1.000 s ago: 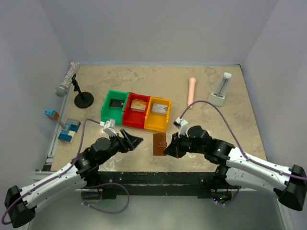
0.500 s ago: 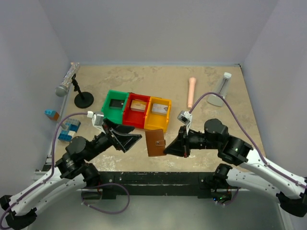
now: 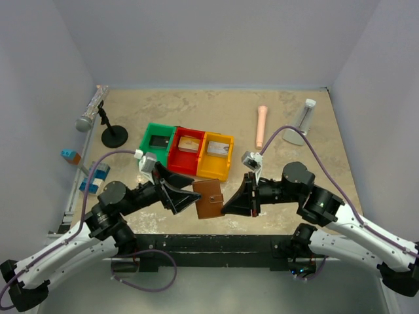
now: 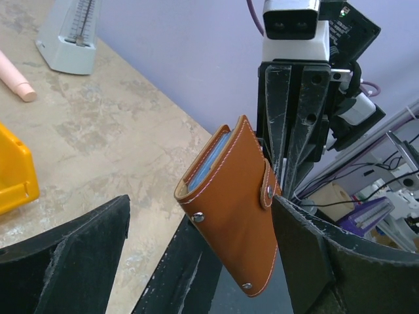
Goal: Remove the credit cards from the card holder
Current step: Open the card holder at the center of the board.
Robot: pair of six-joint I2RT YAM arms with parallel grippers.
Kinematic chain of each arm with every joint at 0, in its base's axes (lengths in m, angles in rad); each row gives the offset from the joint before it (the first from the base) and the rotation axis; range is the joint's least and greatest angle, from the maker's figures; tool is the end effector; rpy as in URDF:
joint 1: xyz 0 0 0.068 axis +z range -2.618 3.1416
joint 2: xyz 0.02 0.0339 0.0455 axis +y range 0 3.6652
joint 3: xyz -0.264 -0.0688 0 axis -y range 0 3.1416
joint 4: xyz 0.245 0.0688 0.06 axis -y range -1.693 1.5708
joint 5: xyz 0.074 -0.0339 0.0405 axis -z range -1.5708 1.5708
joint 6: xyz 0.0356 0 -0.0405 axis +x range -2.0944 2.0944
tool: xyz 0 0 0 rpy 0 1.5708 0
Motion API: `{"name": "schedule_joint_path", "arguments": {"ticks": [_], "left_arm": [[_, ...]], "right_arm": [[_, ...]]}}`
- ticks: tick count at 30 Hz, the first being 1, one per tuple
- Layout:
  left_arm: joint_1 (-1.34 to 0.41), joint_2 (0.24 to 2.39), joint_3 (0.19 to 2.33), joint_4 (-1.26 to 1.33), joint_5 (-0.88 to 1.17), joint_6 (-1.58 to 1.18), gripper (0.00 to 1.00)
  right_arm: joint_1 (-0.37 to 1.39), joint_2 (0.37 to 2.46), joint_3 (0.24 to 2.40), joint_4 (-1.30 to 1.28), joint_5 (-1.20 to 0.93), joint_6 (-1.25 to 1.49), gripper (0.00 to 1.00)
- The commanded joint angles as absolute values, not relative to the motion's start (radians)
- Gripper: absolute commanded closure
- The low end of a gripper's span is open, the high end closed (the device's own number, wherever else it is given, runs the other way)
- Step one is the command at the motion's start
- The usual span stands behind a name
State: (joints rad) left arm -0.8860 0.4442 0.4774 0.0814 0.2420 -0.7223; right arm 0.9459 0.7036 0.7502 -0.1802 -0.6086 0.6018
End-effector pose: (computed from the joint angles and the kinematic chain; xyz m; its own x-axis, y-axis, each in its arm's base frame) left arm 0.0771 -0.1079 0.3075 -0.5424 -0.3505 -0.7635 0.7250 0.2638 -0.6362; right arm 0.0788 0.1440 0.3419 -0.6286 -0.0775 -0.7739 -0.7776 0.0780 0.6239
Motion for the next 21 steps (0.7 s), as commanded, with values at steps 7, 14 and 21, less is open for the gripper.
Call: {"name": "schedule_joint_path", "arguments": {"ticks": [7, 14, 21], "left_arm": [[-0.885, 0.514, 0.443, 0.400, 0.406, -0.848, 0.13], [-0.885, 0.529, 0.433, 0.451, 0.433, -0.874, 0.27], [-0.884, 0.540, 0.443, 0.428, 0.433, -0.871, 0.43]], "right_arm": [[0.942, 0.704, 0.729, -0.066, -0.647, 0.618, 1.00], [0.942, 0.703, 0.716, -0.066, -0.634, 0.615, 1.00], [0.942, 0.715, 0.716, -0.078, -0.623, 0.604, 1.00]]}}
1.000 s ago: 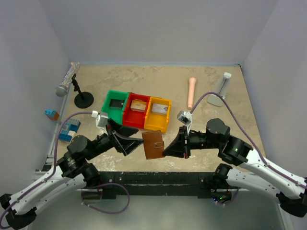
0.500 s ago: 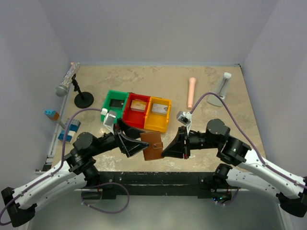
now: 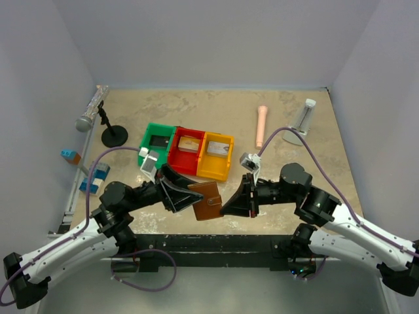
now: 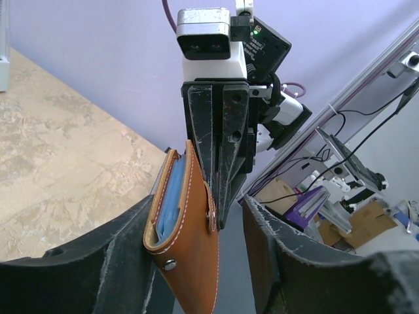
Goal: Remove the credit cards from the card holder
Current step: Open the card holder at the center of the board.
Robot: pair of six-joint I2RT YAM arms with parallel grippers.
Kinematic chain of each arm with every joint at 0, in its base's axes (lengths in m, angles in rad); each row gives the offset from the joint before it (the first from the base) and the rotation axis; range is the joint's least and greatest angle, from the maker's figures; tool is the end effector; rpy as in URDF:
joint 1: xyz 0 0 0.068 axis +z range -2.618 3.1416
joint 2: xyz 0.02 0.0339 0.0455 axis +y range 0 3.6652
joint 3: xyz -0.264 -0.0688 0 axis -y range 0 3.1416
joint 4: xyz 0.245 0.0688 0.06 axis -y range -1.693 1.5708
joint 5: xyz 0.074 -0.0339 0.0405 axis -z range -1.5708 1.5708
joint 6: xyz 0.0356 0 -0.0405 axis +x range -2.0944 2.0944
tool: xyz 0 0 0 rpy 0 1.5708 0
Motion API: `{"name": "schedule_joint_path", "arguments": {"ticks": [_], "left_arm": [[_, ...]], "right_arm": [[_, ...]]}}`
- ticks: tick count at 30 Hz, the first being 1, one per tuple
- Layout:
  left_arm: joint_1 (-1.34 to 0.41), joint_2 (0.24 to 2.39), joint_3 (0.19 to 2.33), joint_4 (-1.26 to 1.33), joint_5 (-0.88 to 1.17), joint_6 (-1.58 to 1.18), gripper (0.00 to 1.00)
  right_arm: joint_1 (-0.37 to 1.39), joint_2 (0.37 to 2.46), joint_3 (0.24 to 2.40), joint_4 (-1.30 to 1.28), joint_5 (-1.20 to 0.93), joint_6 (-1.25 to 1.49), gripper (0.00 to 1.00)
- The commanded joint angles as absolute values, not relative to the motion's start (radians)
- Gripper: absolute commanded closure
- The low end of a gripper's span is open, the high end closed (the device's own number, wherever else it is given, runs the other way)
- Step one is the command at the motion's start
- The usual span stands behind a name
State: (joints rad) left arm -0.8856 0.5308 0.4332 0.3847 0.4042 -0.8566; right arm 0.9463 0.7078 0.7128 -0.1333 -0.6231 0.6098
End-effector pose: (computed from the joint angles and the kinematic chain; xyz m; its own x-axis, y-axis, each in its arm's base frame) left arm 0.0805 -0.1206 0.3132 -0.6009 -0.3626 -0.7124 0.7581 0.0241 -0.6517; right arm 0.0803 0.1470 0.3332 -0.6324 -0.0821 -0.7703 -0.7746 0.0638 0.6292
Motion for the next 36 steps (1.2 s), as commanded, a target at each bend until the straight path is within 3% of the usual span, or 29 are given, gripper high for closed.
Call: {"name": "schedule_joint_path", "arguments": {"ticks": [1, 7, 19, 22, 24, 27, 28, 32, 36], "left_arm": [[-0.884, 0.541, 0.445, 0.426, 0.433, -0.871, 0.44], [-0.885, 0.554, 0.446, 0.419, 0.440, -0.873, 0.52], [-0.884, 0.548, 0.453, 0.388, 0.443, -0.856, 0.78], [-0.884, 0.537, 0.454, 0.368, 0.433, -0.845, 0.81], [-0.884, 0.520, 0.456, 0.351, 0.419, -0.839, 0.82], [-0.884, 0.494, 0.472, 0.295, 0.387, -0.818, 0.85], [-0.884, 0.489, 0.483, 0.267, 0.371, -0.809, 0.87], [-0.884, 0.511, 0.579, 0.050, 0.241, -0.753, 1.00], [-0.887, 0.623, 0.724, -0.231, 0.091, -0.726, 1.00]], "right_arm": [[0.942, 0.715, 0.719, -0.081, -0.621, 0.603, 1.00], [0.942, 0.727, 0.729, -0.100, -0.609, 0.592, 1.00], [0.942, 0.729, 0.724, -0.100, -0.603, 0.595, 1.00], [0.942, 0.726, 0.748, -0.156, -0.580, 0.578, 1.00], [0.942, 0.707, 0.790, -0.250, -0.543, 0.529, 0.82], [0.942, 0.686, 0.851, -0.360, -0.503, 0.468, 0.37], [0.942, 0.680, 0.871, -0.408, -0.480, 0.447, 0.31], [0.945, 0.680, 0.966, -0.579, -0.342, 0.377, 0.21], [1.021, 0.728, 1.048, -0.678, -0.134, 0.356, 0.21]]}}
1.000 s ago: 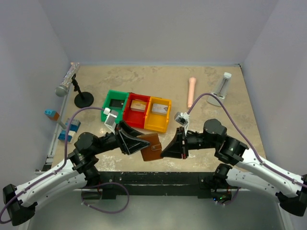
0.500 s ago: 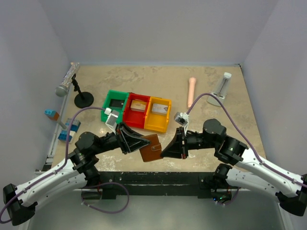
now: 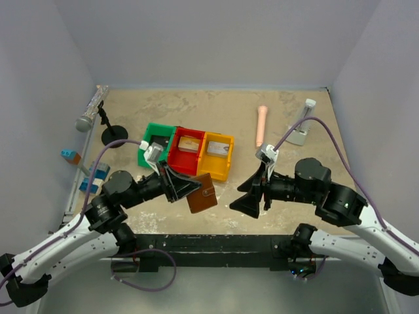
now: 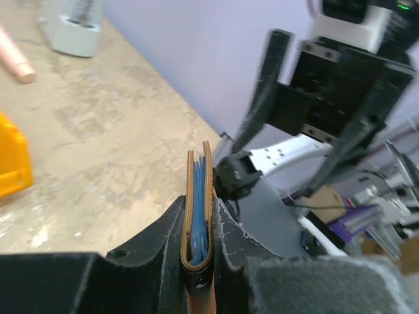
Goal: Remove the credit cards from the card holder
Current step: Open the card holder at the center of the board.
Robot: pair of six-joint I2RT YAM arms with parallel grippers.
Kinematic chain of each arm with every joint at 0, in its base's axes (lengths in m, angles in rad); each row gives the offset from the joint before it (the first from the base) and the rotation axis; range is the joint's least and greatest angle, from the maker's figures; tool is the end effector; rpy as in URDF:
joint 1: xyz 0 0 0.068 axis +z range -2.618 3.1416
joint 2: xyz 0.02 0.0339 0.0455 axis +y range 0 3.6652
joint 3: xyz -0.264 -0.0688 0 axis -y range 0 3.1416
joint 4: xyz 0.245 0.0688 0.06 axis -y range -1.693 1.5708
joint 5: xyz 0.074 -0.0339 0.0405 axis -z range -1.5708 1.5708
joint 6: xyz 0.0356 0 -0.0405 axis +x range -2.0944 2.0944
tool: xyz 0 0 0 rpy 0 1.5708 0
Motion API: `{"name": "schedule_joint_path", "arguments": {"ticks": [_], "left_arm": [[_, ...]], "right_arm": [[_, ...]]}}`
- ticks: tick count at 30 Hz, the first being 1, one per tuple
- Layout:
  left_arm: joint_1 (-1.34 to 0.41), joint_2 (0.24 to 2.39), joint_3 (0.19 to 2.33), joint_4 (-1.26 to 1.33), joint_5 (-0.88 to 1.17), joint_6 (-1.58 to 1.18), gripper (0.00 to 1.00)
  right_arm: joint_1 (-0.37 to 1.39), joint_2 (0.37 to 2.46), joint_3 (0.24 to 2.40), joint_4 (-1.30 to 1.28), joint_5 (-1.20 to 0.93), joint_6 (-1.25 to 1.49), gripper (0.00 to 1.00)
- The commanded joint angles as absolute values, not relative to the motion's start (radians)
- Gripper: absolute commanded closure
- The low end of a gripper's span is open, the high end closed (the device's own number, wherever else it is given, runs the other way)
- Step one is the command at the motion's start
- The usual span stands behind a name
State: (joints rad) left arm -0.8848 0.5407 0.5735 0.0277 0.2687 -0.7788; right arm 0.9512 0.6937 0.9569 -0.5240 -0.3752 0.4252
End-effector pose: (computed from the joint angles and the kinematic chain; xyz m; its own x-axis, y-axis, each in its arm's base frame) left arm 0.0843 -0.1179 0.3239 -0.6147 -0.3182 -0.7217 0.6774 0.2559 -0.6897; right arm 0.0715 0.1227 0.3764 -0.5337 -0.0873 -0.8412 -0.8156 0.3162 0.4846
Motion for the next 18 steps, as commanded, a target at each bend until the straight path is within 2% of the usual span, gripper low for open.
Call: {"name": "schedule_joint_path", "arguments": {"ticks": [1, 5, 11, 18], "left_arm": [[-0.890, 0.646, 0.745, -0.271, 0.046, -0.735, 1.00], [-0.922, 0.692, 0.779, -0.363, -0.142, -0.827, 1.00], [-1.034, 0.876, 0.981, -0.630, -0.417, -0.974, 1.00], [-1.112, 1.006, 1.111, -0.742, -0.494, -1.132, 1.00]], "right_arm": [[1.060, 0.747, 1.067, -0.698, -0.039, 0.350, 0.22], [1.141, 0.856, 1.124, -0.768, 0.228, 0.397, 0.26], [1.244, 0.983, 1.190, -0.782, 0.561, 0.471, 0.27], [1.270, 1.081, 1.233, -0.735, 0.577, 0.506, 0.27]]}}
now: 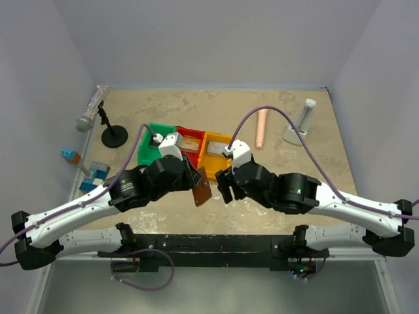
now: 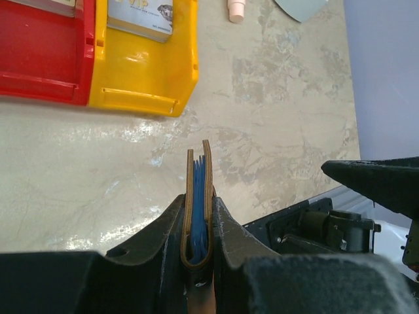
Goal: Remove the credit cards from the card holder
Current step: Open the card holder at the center of the board.
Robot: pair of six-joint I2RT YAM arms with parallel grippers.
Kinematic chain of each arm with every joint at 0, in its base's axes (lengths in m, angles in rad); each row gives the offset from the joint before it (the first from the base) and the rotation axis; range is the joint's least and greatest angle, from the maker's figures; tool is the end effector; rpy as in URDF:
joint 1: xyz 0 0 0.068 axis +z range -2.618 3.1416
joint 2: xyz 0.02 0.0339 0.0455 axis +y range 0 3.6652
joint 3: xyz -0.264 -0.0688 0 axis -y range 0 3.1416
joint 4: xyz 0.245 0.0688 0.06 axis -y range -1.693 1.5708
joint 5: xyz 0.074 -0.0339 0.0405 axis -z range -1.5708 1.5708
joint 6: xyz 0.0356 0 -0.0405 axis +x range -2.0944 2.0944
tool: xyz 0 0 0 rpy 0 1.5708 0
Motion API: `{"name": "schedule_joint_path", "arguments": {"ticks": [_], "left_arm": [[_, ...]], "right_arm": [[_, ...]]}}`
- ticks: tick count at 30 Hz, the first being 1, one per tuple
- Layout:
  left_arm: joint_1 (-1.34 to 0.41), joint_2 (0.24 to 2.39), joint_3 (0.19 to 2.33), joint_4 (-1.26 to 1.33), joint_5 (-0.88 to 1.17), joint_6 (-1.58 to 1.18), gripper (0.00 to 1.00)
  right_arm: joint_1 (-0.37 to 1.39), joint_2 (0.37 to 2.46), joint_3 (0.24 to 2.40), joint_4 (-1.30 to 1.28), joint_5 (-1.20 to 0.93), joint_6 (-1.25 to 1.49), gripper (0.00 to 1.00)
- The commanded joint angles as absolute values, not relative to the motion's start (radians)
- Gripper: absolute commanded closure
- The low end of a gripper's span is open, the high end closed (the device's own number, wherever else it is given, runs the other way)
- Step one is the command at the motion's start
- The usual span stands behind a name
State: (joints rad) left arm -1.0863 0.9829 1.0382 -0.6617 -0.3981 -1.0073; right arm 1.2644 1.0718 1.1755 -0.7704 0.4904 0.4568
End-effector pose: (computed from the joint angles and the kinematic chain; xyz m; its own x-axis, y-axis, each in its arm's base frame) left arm 0.1066 -0.1729 0.3458 -0.7060 -0.3319 -0.6257 0.1321 0.8062 -0.5767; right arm 0.0805 0.1989 0.3652 -0.4891 -0.2561 -0.8338 -0.5724 0.8156 0.0852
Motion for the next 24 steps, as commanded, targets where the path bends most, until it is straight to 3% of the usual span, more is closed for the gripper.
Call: {"name": "schedule_joint_path", "arguments": {"ticks": [1, 24], "left_arm": [[-1.118, 1.018, 1.117, -0.752, -0.497, -1.153, 1.00], [-1.141, 1.028, 1.078, -0.673, -0.428, -1.299, 1.00]], "right_arm": [[1.270, 1.084, 1.236, -0.727, 0.559, 0.506, 0.27], [1.290, 1.235, 1.307, -0.736, 0.485, 0.552, 0.33]]}}
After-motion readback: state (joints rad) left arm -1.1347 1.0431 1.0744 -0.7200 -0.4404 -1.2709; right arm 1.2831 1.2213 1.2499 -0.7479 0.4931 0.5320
